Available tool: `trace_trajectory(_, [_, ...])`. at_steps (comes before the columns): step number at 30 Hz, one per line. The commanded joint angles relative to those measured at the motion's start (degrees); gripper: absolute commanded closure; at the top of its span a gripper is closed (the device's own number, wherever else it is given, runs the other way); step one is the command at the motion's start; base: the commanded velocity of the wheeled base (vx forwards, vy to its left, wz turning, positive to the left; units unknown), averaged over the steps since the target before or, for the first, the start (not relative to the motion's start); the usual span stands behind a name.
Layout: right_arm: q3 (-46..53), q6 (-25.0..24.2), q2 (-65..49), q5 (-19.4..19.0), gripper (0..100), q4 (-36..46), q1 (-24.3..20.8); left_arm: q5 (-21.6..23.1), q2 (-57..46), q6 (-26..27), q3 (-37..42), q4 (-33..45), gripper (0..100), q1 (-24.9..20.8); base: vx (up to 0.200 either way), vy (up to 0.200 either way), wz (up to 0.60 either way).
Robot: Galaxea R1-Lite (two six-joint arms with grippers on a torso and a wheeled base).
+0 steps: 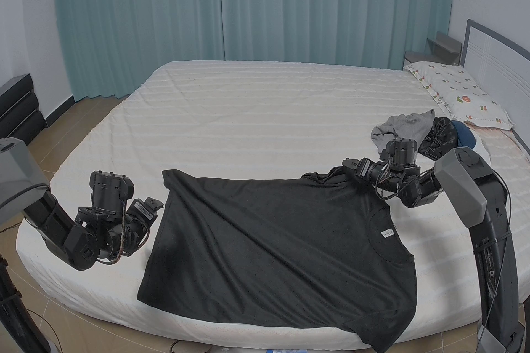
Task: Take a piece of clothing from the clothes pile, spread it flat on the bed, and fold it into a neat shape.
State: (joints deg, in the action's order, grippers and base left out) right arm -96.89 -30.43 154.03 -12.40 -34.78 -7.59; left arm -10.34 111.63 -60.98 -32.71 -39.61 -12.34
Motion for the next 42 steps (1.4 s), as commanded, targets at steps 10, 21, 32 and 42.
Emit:
trace_trajectory(10, [-0.9, -0.1, 1.3, -0.1, 100, 0.4, 0.0, 0.0, 1.0, 0.0, -0.3, 0.0, 0, 0.0, 0.000, 0.000, 0.00])
trace_trajectory(21, [-4.5, -0.6, 1.5, 2.0, 100, 0.9, 2.5, 0.0, 1.4, 0.0, -0.5, 0.0, 0, 0.1, 0.000, 0.000, 0.00])
trace_trajectory(32, [-6.6, -0.6, 3.0, 3.7, 100, 0.9, 2.8, 0.0, 1.4, -0.5, -0.6, 0.0, 0, 0.0, 0.000, 0.000, 0.00])
trace_trajectory(42, [-8.0, -0.6, 3.7, 5.0, 100, 0.9, 3.6, 0.0, 2.6, -1.2, -0.2, -2.7, 0, 0.1, 0.000, 0.000, 0.00])
